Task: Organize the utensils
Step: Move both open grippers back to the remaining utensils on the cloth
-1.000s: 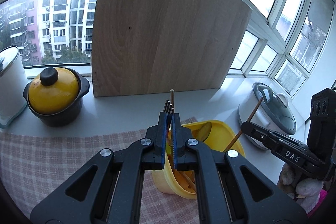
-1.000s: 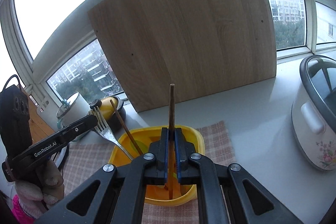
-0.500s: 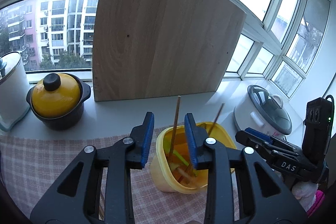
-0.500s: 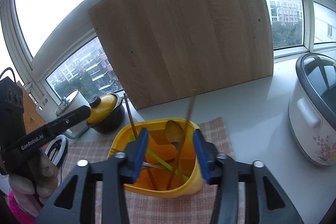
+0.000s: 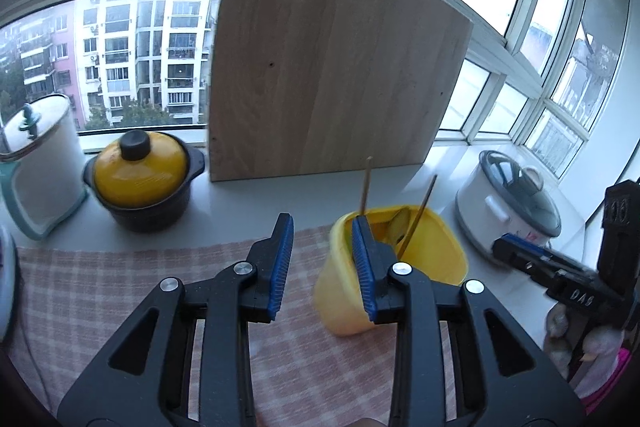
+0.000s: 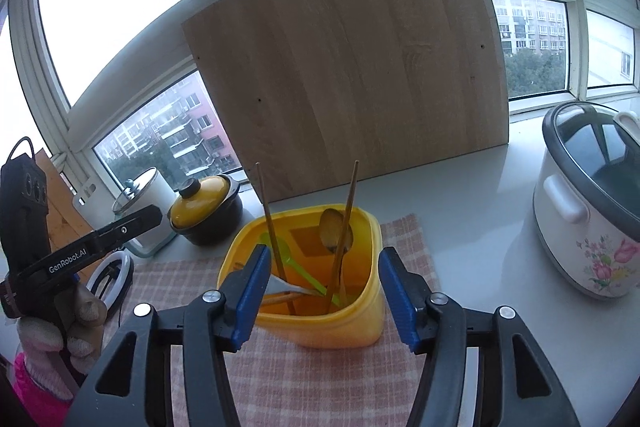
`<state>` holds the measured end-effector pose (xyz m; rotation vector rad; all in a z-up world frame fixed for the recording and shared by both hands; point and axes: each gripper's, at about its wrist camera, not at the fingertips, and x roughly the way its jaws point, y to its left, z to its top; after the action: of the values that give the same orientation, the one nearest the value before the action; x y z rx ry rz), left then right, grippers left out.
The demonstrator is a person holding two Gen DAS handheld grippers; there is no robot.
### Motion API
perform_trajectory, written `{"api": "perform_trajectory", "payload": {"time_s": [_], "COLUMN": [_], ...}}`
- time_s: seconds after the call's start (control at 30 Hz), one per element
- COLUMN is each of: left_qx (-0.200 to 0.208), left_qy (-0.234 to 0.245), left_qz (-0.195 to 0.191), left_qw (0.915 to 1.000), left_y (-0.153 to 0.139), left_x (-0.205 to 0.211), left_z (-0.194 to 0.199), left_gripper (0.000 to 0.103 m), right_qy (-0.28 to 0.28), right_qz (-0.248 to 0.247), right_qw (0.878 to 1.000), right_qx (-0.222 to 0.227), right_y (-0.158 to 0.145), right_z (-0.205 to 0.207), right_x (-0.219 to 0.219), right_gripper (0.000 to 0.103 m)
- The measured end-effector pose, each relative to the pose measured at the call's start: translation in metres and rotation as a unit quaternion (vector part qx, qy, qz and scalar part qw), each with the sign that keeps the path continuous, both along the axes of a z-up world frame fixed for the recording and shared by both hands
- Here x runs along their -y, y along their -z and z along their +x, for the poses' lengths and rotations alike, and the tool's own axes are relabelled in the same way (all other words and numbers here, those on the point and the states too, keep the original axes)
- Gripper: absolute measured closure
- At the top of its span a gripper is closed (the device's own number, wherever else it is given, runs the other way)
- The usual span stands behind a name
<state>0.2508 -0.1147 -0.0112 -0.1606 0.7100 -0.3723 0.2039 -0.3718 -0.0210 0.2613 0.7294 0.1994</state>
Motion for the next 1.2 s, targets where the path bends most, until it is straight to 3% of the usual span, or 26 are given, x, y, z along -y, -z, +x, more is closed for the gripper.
{"api": "perform_trajectory", "payload": {"time_s": [0.1,0.57,0.87,1.2], "left_qx": [0.001,-0.049,-0.103,-0.149], "left_qy": [-0.008,-0.040,0.000,0.027], "left_qz": [0.007,0.041,0.063,0.088], "left_qw": [0.9999,0.9972,0.9926,0.9845], "left_y": [0.000,0.037,0.083,0.118], "left_x": [-0.018,-0.088,-0.078,-0.057], "left_z": [-0.010,-0.045,-0.063,-0.055], "left_gripper": [0.063,0.063,0.063,0.063], "right_qy": [-0.001,-0.017,-0.051,-0.078], "right_qz": [0.000,0.020,0.024,0.022], "right_qw": [1.000,1.000,0.997,0.993], "right_qx": [0.001,-0.018,-0.053,-0.089], "right_y": [0.000,0.013,0.038,0.068], "right_z": [-0.012,-0.058,-0.072,-0.080], "right_x": [0.000,-0.011,-0.038,-0.063], "right_gripper": [0.042,0.041,0.041,0.041]}}
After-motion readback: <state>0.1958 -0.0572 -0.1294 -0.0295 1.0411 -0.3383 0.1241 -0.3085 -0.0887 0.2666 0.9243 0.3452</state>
